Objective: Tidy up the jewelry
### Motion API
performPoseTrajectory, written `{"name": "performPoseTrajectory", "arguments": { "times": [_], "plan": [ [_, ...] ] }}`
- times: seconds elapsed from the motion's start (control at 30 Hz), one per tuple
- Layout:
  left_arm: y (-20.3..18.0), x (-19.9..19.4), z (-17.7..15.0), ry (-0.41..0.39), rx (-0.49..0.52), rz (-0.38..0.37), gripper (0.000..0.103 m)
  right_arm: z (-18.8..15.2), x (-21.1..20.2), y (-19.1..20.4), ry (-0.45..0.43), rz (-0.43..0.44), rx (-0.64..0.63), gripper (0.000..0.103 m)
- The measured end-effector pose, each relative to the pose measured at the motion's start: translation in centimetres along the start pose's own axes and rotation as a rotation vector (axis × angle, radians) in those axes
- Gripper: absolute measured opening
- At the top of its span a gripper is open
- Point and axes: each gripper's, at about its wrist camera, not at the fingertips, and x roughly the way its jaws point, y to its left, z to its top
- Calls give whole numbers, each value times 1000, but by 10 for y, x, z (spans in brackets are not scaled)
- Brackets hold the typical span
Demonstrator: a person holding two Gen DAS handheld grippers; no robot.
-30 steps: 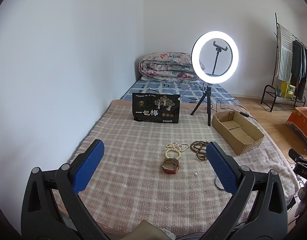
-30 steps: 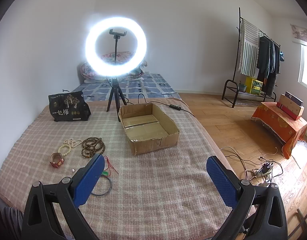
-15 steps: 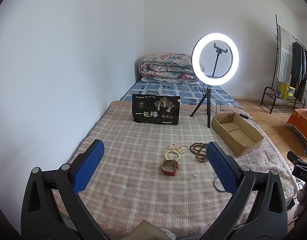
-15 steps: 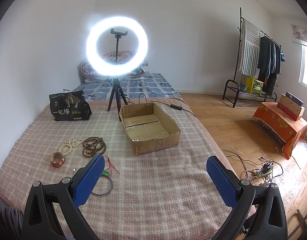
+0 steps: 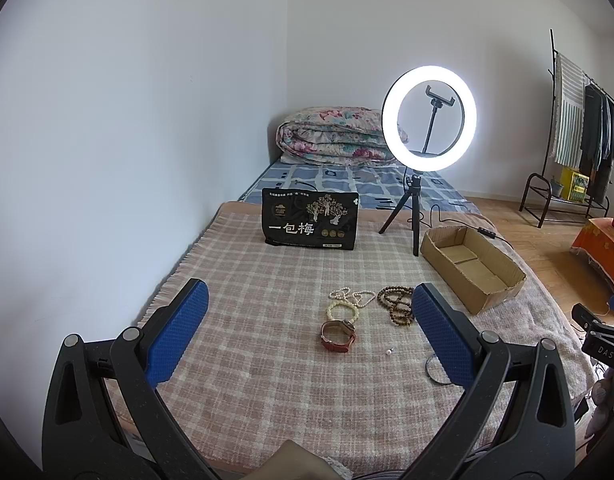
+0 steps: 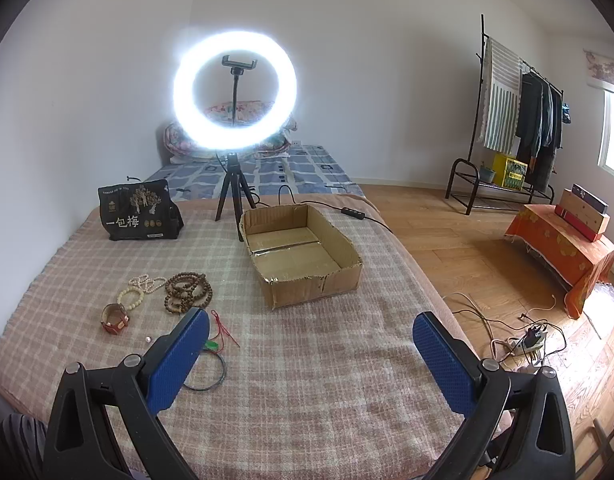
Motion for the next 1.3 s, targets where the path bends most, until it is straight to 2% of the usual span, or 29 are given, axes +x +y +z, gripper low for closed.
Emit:
{"name": "performPoseTrajectory", "arguments": {
  "times": [0.1, 0.37, 0.43, 0.9, 1.3],
  "plan": [
    [2, 0, -9, -1, 0, 3, 103, -1, 4, 4, 2, 2, -4, 103],
    [2, -1, -2, 1, -2, 3, 103, -2, 4, 4, 4, 2, -3, 103],
    [2, 0, -10, -2, -1, 3, 103, -1, 5, 4, 3, 3, -2, 103],
    [2, 0, -12, -1, -2, 3, 103, -4, 12, 5, 18, 10, -9, 103],
    [-4, 12, -16, 31, -2, 7, 103, -3, 26, 10, 46, 15, -16, 103]
  ]
}}
